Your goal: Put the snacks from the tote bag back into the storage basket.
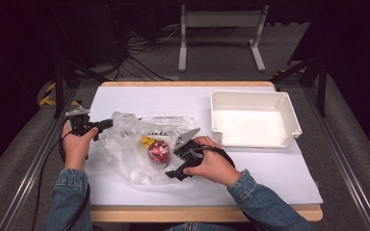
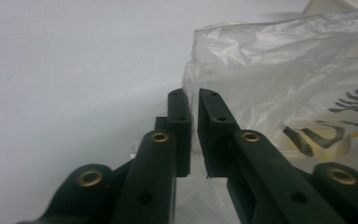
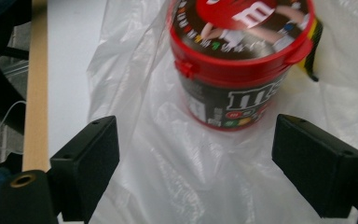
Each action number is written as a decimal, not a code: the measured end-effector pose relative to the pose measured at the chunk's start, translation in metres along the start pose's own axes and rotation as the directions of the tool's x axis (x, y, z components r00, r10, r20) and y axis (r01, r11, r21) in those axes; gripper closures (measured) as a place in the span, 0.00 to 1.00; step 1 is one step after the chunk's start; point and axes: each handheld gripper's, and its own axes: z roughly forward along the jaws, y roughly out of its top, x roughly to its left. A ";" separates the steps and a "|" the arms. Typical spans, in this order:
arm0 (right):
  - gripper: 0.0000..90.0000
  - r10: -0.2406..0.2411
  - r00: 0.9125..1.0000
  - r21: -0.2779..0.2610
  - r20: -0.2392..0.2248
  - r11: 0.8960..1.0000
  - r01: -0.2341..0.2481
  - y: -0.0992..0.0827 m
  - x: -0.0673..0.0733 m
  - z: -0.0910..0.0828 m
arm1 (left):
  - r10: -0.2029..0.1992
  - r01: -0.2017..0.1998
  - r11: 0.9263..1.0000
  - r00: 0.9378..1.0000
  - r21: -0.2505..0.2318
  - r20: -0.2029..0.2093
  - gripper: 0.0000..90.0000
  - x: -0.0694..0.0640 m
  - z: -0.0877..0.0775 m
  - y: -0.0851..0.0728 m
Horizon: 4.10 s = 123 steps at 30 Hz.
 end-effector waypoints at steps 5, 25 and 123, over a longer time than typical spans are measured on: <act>0.15 0.001 1.000 -0.040 0.023 0.999 0.000 0.003 -0.003 0.002 | 0.033 -0.032 0.999 0.999 0.021 -0.021 0.54 -0.010 -0.015 0.009; 0.14 -0.010 0.998 -0.084 0.064 0.996 0.015 0.017 -0.011 0.034 | 0.100 -0.090 0.985 0.993 -0.151 0.063 0.19 -0.046 -0.078 0.031; 0.28 -0.081 0.995 -0.267 0.058 0.959 0.094 0.075 -0.046 -0.121 | 0.209 -0.197 0.975 0.971 -0.105 0.116 0.17 -0.072 -0.073 0.033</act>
